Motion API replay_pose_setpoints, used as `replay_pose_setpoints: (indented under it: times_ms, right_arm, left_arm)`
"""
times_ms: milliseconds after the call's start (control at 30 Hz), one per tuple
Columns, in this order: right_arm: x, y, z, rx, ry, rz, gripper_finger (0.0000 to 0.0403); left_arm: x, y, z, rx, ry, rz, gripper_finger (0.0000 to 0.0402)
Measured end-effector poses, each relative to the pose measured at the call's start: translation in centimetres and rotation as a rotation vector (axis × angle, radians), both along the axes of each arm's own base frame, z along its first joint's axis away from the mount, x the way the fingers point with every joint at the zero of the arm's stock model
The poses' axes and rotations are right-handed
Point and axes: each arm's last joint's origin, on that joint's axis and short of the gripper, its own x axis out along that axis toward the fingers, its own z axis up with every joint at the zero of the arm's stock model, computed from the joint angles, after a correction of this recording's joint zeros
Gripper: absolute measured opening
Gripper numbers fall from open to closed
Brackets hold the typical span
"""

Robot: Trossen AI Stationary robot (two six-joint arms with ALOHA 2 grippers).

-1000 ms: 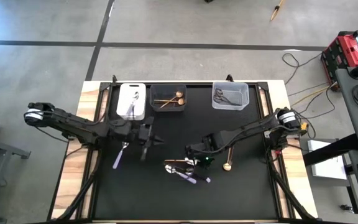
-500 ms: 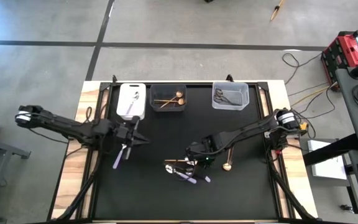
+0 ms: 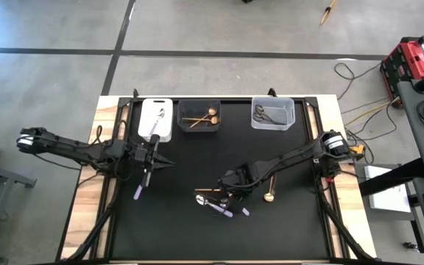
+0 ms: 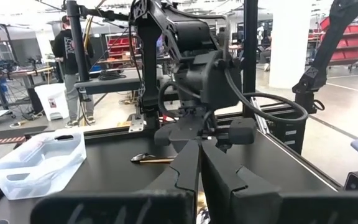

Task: Sort silverware by color (type)
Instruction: Put the purple spoon into the white bin

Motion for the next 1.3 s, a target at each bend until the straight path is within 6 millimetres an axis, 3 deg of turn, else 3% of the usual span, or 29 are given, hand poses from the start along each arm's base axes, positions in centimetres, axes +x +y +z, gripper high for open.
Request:
replay_pose_setpoints:
  times_ms: [467, 667, 833, 1300]
  right_arm:
    - [0.8, 3.0, -2.1, -0.029, -0.058, 0.023, 0.0194]
    - [1.0, 3.5, -4.6, -0.062, 0.008, 0.023, 0.0194]
    - [1.2, 3.5, -5.4, -0.074, 0.024, 0.032, 0.0191]
    - [1.0, 3.3, -5.5, -0.119, 0.034, 0.035, 0.0072]
  left_arm:
    - [0.1, 0.0, -0.1, 0.001, 0.011, 0.009, 0.0000]
    - [0.2, 0.0, -0.2, 0.002, 0.016, 0.011, 0.0000]
    - [0.2, 0.0, -0.3, 0.000, 0.024, 0.021, 0.0000]
    - [0.2, 0.0, -0.3, -0.001, 0.025, 0.025, 0.0000]
